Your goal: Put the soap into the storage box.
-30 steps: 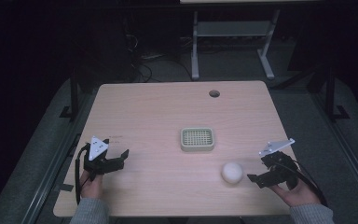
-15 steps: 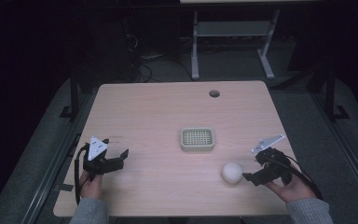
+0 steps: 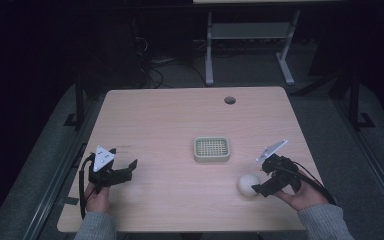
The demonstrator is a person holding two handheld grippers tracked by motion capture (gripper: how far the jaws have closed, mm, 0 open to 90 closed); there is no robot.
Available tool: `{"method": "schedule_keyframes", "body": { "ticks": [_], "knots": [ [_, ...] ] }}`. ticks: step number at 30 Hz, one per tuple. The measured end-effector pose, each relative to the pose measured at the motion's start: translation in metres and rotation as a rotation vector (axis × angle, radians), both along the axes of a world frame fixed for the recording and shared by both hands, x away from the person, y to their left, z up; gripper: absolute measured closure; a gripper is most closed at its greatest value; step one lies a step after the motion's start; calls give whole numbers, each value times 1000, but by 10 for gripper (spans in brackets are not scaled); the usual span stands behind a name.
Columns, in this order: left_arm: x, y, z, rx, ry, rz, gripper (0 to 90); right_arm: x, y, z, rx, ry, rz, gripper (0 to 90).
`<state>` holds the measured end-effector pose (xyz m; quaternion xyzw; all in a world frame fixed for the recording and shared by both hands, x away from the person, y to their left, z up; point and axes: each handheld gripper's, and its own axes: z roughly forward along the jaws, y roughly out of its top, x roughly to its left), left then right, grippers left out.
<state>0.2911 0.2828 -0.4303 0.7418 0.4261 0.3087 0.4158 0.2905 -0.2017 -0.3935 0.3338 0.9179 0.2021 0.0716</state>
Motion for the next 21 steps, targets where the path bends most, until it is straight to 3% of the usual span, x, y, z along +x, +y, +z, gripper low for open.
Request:
{"method": "schedule_keyframes", "body": {
  "ticks": [21],
  "knots": [
    [0, 0, 1, 4, 0, 1, 148, 13, 20, -8, -34, 48, 45, 177]
  ]
}}
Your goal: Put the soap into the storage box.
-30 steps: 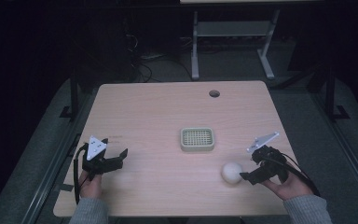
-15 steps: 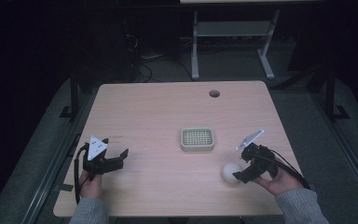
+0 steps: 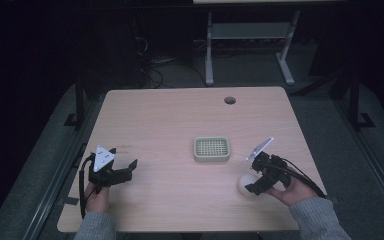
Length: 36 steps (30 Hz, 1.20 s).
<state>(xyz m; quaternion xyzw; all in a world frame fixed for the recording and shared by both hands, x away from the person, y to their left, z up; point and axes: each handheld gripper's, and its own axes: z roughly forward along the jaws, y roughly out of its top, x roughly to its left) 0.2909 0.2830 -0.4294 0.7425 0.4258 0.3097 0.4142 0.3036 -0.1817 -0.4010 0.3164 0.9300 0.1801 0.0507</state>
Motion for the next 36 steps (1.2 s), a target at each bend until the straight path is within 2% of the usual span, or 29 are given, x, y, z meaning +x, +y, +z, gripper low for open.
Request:
{"method": "schedule_keyframes", "body": {
  "ticks": [5, 12, 17, 26, 36],
  "knots": [
    [0, 0, 0, 0, 0, -1, 148, 2, 5, -4, -13, 2, 10, 177],
    [0, 1, 0, -1, 1, -3, 148, 4, 11, -15, -41, 31, 32, 170],
    [0, 1, 0, -4, 2, -2, 149, 5, 13, -19, -56, 27, 28, 165],
    [0, 1, 0, -1, 0, -4, 148, 9, 18, -27, -92, 50, 35, 166],
    [0, 0, -1, -10, 4, -1, 148, 10, 20, -33, -108, 65, 40, 167]
  ]
}}
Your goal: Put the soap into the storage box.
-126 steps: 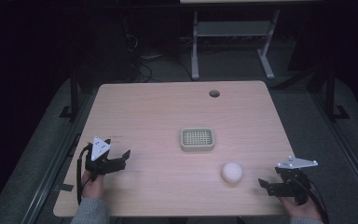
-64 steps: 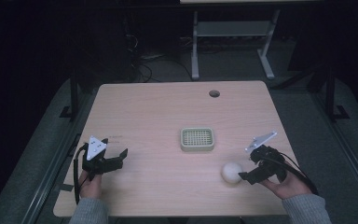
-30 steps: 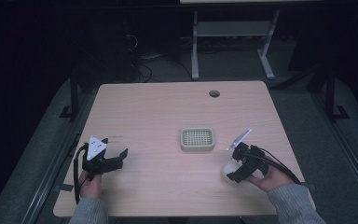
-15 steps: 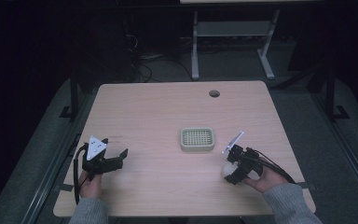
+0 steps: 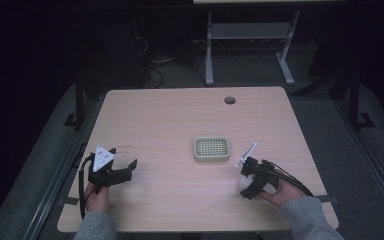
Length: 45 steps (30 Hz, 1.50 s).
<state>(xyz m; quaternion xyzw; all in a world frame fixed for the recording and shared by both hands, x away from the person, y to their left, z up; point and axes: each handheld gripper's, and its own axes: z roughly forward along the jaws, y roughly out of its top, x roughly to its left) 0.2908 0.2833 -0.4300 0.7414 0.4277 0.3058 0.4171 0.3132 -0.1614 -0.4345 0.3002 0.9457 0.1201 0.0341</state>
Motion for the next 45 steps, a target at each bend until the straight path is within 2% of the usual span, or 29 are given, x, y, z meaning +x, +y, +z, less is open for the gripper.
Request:
{"method": "schedule_keyframes", "body": {
  "ticks": [14, 24, 37, 45],
  "knots": [
    [0, -1, 0, -1, -2, -2, 149, 1, 4, -5, -30, 20, 3, 175],
    [0, -2, 0, 3, -3, -4, 148, 2, 4, -6, -42, 18, 4, 228],
    [0, -2, 0, 2, -4, -1, 148, 3, 5, -5, -43, 26, -1, 234],
    [0, -1, 0, 9, -5, -3, 148, 4, 3, -1, -18, 34, -8, 235]
  ]
}}
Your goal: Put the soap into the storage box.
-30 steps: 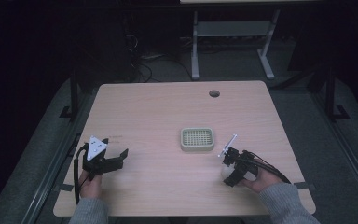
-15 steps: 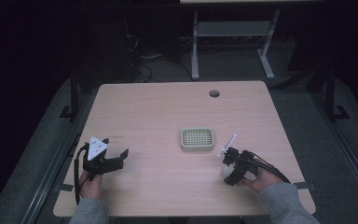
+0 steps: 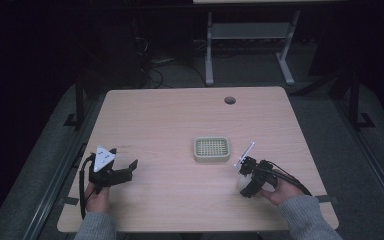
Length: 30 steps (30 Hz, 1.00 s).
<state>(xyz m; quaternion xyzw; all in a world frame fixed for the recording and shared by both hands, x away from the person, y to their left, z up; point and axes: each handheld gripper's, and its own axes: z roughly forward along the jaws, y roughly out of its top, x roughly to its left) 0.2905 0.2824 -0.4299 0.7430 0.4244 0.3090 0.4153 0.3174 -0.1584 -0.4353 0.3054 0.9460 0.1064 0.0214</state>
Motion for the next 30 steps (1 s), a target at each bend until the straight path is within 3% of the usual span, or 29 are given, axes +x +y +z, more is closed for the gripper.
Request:
{"method": "schedule_keyframes", "body": {
  "ticks": [30],
  "knots": [
    [2, -1, -1, 6, 5, -1, 148, 21, 5, 27, 47, -4, 10, 235]
  ]
}}
